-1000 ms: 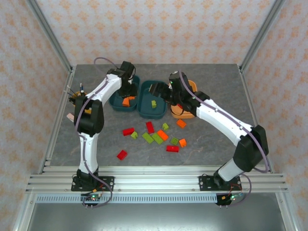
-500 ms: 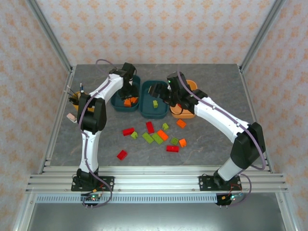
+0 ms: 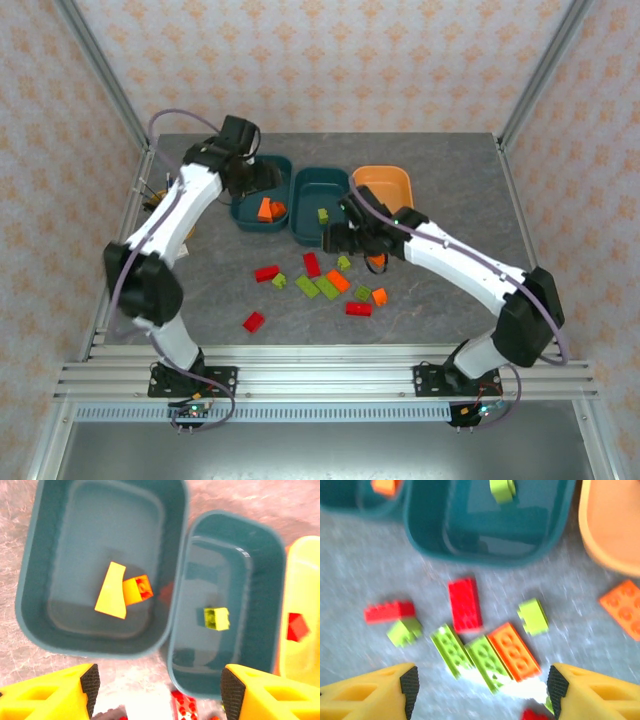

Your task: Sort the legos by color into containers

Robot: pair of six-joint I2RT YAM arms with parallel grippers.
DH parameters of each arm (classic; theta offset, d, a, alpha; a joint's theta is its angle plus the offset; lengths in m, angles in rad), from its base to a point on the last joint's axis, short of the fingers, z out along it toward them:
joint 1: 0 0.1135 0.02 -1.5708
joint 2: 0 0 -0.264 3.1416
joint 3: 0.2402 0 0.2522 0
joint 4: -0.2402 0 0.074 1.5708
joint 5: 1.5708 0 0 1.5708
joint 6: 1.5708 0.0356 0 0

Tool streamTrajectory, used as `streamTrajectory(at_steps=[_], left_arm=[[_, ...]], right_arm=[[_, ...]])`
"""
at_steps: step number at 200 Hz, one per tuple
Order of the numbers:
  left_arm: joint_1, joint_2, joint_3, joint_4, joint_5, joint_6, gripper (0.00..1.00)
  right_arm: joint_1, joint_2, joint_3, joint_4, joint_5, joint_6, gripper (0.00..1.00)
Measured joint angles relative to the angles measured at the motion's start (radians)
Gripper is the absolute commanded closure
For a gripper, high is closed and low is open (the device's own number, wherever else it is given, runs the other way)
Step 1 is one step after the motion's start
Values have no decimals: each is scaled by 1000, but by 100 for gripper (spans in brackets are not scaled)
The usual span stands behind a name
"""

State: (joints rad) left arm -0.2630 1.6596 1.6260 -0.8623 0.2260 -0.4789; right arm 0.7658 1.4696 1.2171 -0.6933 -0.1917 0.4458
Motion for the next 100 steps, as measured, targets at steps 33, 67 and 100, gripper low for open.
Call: streamTrajectory(at_steps=[33,67,100], left_arm=[[-102,-292,-321,69,3,-58,30],[-253,-531,-651,113,-2,-155,27],[-325,-710,-835,120,-14,-241,28]], right_arm=[[63,-30,-66,-55,17,-29,30],[103,-30,-127,-55,20,-37,32],[146,-30,-210,-67,20,-79,26]])
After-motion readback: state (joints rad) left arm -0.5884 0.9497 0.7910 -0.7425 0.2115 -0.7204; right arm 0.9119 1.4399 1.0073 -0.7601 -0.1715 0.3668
